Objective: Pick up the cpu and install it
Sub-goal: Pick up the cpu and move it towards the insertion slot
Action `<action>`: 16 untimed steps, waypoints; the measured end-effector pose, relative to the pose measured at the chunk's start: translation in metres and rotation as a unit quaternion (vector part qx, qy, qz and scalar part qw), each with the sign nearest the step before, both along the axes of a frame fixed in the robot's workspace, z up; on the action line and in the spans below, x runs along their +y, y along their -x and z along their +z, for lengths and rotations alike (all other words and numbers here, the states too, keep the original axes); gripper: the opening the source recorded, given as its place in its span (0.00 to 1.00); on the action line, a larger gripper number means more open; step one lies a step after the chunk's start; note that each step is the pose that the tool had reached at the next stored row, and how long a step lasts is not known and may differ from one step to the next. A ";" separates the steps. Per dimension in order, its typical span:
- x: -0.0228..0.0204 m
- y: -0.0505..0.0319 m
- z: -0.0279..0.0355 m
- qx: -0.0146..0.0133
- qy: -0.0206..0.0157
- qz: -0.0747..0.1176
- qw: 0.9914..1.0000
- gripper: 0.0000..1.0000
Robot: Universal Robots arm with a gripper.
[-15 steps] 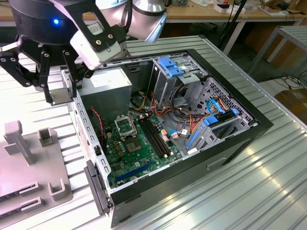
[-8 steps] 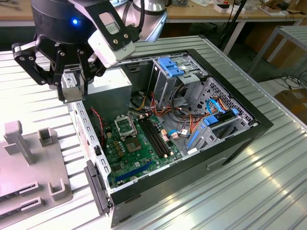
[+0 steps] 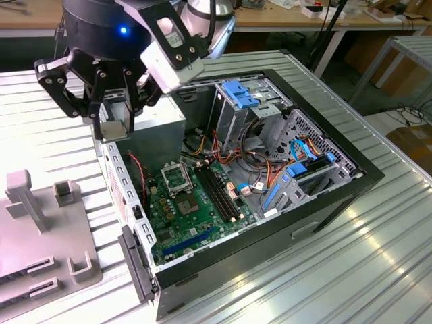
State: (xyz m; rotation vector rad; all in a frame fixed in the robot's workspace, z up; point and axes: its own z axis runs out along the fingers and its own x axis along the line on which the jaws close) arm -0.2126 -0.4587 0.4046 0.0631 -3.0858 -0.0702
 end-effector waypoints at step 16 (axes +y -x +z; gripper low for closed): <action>0.0000 -0.0287 -0.0020 -0.001 0.002 0.000 1.000 0.45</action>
